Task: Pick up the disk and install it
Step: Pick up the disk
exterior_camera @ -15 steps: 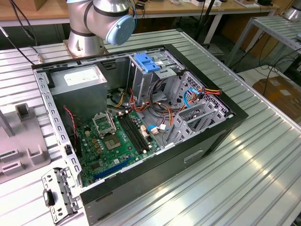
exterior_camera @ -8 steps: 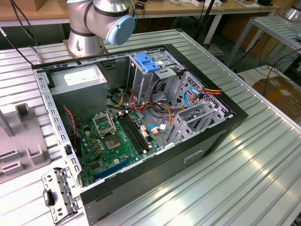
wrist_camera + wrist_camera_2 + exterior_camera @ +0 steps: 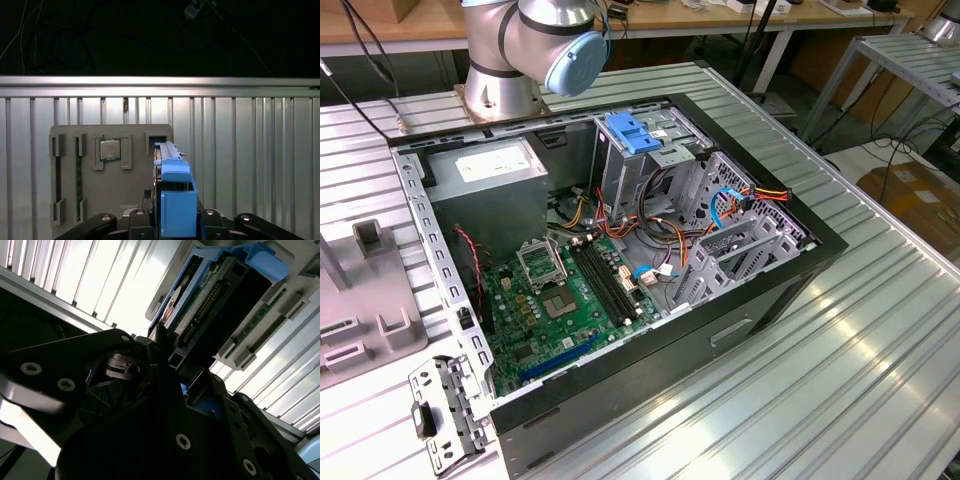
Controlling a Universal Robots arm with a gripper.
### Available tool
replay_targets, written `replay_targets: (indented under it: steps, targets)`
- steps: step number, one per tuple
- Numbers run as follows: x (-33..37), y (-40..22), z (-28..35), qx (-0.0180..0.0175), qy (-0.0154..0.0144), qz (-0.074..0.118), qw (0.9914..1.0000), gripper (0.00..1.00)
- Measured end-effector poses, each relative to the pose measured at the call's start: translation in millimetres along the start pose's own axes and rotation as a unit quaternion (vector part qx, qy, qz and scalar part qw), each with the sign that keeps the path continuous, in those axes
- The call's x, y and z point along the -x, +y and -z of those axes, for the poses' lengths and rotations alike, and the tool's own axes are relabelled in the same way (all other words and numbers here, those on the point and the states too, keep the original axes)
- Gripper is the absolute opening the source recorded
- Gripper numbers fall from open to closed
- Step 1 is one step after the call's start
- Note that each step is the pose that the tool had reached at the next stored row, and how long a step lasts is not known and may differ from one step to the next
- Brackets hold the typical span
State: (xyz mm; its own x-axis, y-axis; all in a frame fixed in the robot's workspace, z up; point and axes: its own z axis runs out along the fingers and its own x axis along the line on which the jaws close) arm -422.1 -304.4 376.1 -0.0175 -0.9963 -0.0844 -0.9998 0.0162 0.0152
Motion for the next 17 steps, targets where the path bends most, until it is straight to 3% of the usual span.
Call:
replay_targets:
  steps: [17]
  targets:
    - [0.6,0.1,6.9,-0.0001,-0.0006,0.000,1.00000,0.37]
